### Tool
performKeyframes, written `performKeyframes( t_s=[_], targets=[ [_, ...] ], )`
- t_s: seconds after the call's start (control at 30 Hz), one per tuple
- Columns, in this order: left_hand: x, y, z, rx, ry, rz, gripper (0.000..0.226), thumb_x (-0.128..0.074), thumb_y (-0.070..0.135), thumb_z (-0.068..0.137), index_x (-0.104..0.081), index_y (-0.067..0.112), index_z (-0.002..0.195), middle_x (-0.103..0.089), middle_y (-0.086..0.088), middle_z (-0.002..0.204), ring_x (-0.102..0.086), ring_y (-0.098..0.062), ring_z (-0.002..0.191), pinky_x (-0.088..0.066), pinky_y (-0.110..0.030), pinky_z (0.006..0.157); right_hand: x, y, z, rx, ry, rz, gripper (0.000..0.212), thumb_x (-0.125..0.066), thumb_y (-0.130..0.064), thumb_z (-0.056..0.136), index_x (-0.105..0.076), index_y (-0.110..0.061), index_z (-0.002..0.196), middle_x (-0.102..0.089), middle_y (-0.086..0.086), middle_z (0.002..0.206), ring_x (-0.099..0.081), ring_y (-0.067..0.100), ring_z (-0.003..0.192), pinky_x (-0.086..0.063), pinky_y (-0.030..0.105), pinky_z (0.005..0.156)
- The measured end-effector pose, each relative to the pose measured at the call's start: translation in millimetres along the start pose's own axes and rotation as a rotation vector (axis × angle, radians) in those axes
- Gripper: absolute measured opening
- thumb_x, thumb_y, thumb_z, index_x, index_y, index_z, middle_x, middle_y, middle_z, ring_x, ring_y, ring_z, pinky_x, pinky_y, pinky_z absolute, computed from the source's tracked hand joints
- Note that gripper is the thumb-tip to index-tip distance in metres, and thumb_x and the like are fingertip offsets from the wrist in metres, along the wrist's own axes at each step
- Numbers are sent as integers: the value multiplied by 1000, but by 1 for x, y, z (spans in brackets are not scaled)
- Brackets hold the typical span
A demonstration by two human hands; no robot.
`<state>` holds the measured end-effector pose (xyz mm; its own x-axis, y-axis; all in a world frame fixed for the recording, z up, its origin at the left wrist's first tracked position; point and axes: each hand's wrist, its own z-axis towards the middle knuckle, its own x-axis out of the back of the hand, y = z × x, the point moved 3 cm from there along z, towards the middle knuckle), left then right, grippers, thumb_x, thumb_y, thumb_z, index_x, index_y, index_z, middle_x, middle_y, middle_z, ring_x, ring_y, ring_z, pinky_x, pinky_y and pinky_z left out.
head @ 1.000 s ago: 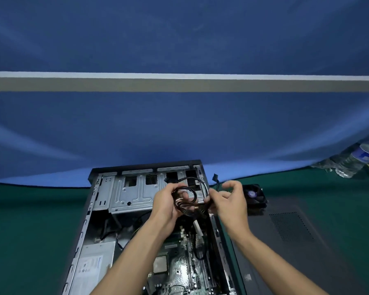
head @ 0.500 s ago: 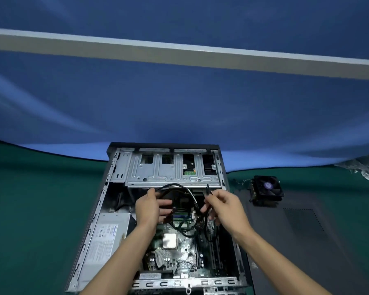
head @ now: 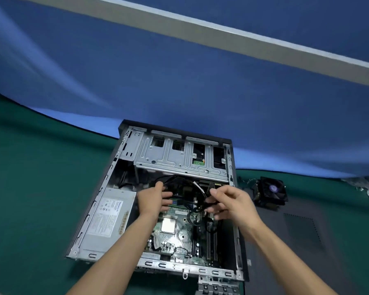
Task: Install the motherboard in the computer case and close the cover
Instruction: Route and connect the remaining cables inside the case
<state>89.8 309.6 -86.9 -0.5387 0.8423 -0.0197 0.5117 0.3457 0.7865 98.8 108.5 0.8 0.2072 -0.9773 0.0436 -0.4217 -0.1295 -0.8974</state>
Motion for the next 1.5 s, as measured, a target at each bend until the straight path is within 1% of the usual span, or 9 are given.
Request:
performKeyframes(
  t_s=[0.17,0.27,0.4,0.57,0.67,0.8,1.0,1.3,1.5],
  targets=[
    [-2,2,-3,-184,68,82,22,-48,20,97,-60,7,84,-69,-12,78,-60,-14,44,-45,-26,42,-9,6,2,32,111,-244,22,-55,-18,97,-58,-8,78,-68,6,61,-56,17,41,-42,23,40],
    [-2,7,-4,-250,111,-31,23,-45,19,99,-55,2,110,-66,-2,68,-63,-19,48,-48,-27,41,-14,12,4,-86,139,-124,21,-48,-12,100,-57,1,87,-68,7,63,-62,20,47,-50,26,42],
    [-4,8,-2,-285,41,-42,17,-44,17,100,-52,2,102,-68,-11,87,-60,-16,42,-45,-23,36,-5,8,7,-85,308,-95,19,-56,-12,96,-60,0,81,-70,10,64,-66,23,50,-51,28,43],
    [-13,2,-5,-295,-78,93,25,-42,19,101,-49,-2,112,-63,-5,60,-50,-13,38,-41,-22,36,0,2,12,-82,407,-383,22,-63,-23,91,-69,-14,73,-71,0,64,-69,19,53,-59,40,60],
    [-13,-1,-3,-260,-78,181,35,-37,23,102,-45,-6,120,-55,-5,57,-45,-9,35,-38,-21,35,7,0,13,-138,462,-535,27,-65,-32,88,-69,-19,65,-66,-1,51,-65,15,48,-57,33,58],
    [-9,-5,5,-212,-42,357,8,-36,24,102,-39,16,102,-57,-8,63,-49,-18,45,-47,-35,50,13,-1,19,-198,438,-599,34,-64,-27,91,-66,-9,62,-61,3,42,-53,12,32,-43,24,42],
    [-12,-13,7,-204,-62,730,26,-42,30,100,-44,16,78,-68,-6,73,-65,-26,65,-57,-44,70,6,-3,35,-225,357,-535,34,-53,-10,96,-63,1,66,-66,10,51,-62,20,40,-48,24,38],
    [-12,-11,6,-170,-131,494,18,-51,25,97,-56,9,105,-64,-6,65,-55,-21,53,-52,-38,60,0,-2,41,-260,344,-583,38,-49,-9,97,-63,1,63,-65,9,48,-64,23,41,-51,26,38],
    [-12,-8,4,-130,-116,410,20,-48,20,98,-57,3,100,-65,-5,69,-45,-10,35,-39,-24,44,-2,-4,39,-274,352,-574,42,-48,-9,98,-63,3,61,-63,8,45,-62,21,39,-50,26,39]
  ],
)
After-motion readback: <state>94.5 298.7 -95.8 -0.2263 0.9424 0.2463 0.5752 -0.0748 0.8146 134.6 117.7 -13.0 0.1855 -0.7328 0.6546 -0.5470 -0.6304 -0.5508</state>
